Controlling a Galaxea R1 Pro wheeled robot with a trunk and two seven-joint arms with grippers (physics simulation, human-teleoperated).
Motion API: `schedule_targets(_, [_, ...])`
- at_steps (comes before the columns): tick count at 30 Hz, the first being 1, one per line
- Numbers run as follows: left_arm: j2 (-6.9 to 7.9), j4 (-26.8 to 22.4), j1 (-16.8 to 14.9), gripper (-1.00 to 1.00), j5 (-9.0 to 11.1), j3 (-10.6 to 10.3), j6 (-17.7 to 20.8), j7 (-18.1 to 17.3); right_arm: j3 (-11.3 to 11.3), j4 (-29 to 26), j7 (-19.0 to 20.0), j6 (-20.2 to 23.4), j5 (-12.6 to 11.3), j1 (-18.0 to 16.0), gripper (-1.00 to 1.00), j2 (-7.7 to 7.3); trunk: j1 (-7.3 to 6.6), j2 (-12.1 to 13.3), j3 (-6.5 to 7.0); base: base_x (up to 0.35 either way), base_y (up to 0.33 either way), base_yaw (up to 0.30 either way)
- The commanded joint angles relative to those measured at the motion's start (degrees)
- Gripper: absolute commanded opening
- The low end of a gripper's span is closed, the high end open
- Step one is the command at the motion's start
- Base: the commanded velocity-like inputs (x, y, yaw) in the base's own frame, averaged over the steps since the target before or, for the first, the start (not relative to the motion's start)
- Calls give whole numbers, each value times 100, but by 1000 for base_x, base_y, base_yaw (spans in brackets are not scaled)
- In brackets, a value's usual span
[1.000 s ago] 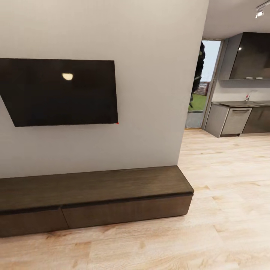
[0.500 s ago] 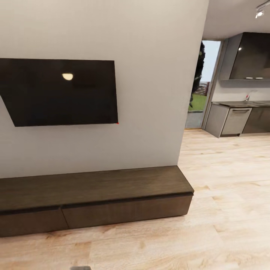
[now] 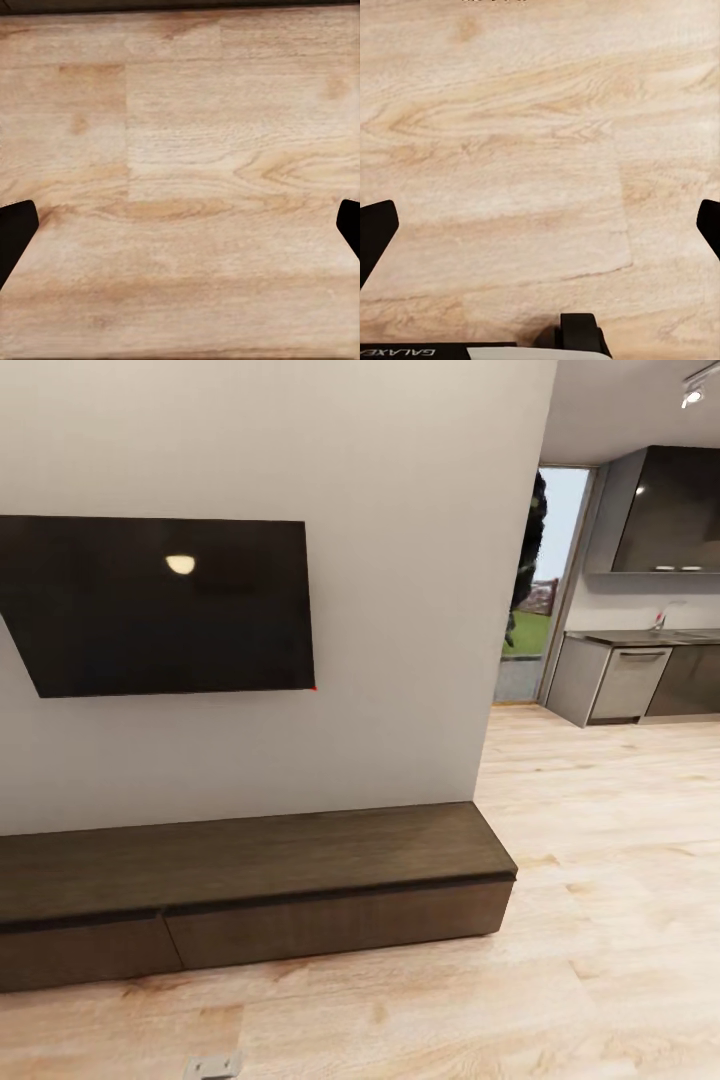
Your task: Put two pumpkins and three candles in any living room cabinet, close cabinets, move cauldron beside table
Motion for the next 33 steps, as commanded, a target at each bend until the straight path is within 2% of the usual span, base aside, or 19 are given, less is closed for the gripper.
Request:
schedule_targets(1, [7, -4, -1, 100, 42, 2, 34, -5, 3, -9, -20, 30, -7, -1, 100, 0, 0, -3, -6, 0, 0, 0])
schedule_targets(6, [12, 7, 3, 100, 53, 12, 14, -27, 8, -8, -6, -58, -21, -1, 100, 3, 0, -3, -6, 0, 0, 0])
schedule_targets(10, [12, 16, 6, 100, 42, 6, -108, -38, 17, -4, -8, -390, 14, -1, 100, 2, 0, -3, -6, 0, 0, 0])
schedule_targets(13, [13, 17, 6, 100, 48, 5, -194, -38, 18, 1, -9, -470, 23, -1, 100, 5, 0, -3, -6, -46, 0, 0])
schedule_targets(21, [12, 17, 7, 100, 52, 1, -247, 4, 22, 5, -10, -507, 39, -1, 100, 7, 0, -3, -6, -137, 0, 0])
schedule_targets(33, [1, 170, 7, 100, 25, -4, -265, 8, 22, 12, -5, -516, 39, -1, 100, 7, 0, -3, -6, 39, 47, 0])
